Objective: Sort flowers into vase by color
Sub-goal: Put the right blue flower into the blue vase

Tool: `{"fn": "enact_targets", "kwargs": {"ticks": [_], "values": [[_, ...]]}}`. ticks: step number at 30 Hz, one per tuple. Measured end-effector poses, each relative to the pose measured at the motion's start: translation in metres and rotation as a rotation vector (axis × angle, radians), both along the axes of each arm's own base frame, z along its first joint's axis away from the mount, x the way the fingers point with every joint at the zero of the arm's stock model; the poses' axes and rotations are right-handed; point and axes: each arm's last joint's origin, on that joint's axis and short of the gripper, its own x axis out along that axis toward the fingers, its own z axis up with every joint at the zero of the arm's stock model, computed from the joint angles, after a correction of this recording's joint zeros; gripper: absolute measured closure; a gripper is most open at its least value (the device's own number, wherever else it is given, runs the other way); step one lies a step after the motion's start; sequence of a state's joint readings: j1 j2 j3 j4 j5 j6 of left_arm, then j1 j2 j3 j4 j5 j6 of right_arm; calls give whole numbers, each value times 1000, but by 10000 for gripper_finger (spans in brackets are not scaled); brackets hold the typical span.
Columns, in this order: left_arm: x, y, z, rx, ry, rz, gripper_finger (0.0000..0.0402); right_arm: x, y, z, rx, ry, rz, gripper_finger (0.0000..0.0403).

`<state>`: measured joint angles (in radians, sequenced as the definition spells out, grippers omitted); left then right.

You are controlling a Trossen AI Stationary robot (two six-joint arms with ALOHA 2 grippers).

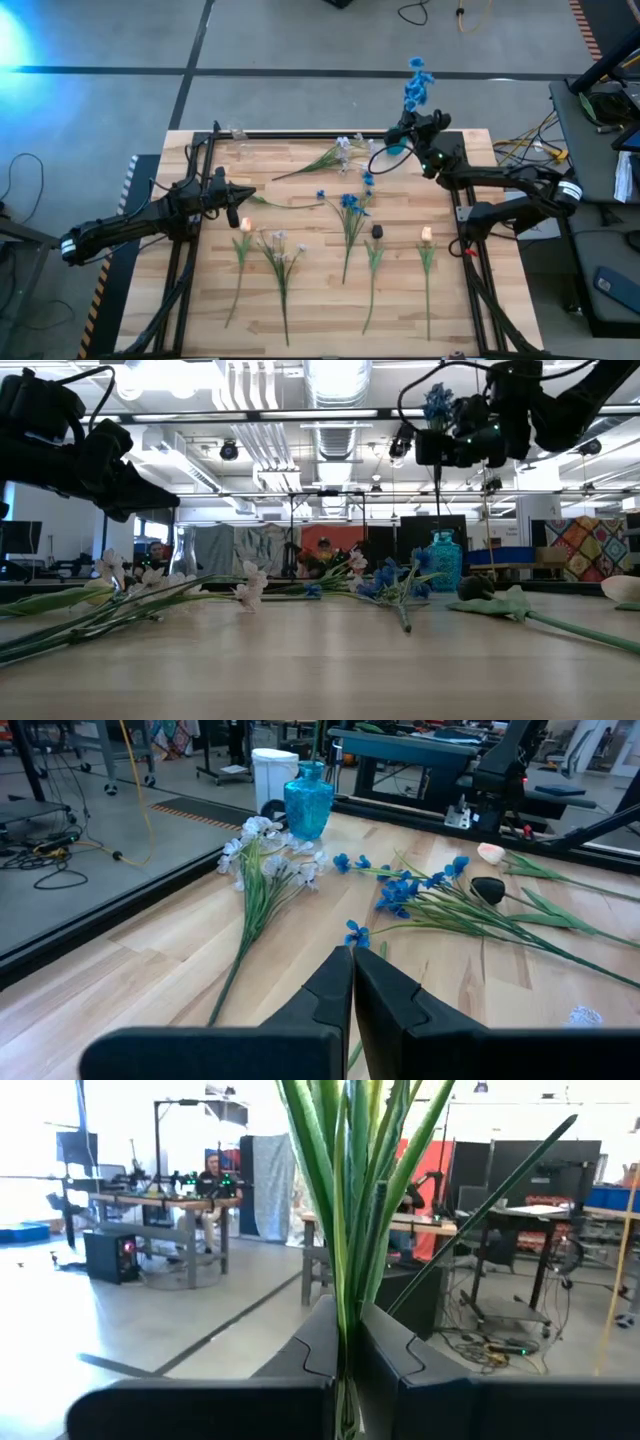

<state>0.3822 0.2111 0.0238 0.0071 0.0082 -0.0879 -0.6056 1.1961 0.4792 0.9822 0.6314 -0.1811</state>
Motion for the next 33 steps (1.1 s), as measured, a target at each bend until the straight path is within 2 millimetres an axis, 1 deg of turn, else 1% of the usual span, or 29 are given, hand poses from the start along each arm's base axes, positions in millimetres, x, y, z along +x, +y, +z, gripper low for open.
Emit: {"fn": "enact_targets", "kwargs": {"ticks": [6,13,19,22,26,33], "values": [[0,0,0,0,0,0,402,-1,-2,-11,1,34,18,393],[0,0,0,-2,-1,0,402,3,-16,-29,17,48,-14,393],[0,0,0,-3,-1,0,402,7,-22,-43,37,48,-25,381],[0,0,0,-3,-1,0,402,7,-23,-47,57,44,-50,370],[0,0,0,-3,-1,0,402,6,-23,-48,64,45,-95,347],[0,0,0,-1,0,0,402,5,-23,-47,144,92,-99,285]]}}
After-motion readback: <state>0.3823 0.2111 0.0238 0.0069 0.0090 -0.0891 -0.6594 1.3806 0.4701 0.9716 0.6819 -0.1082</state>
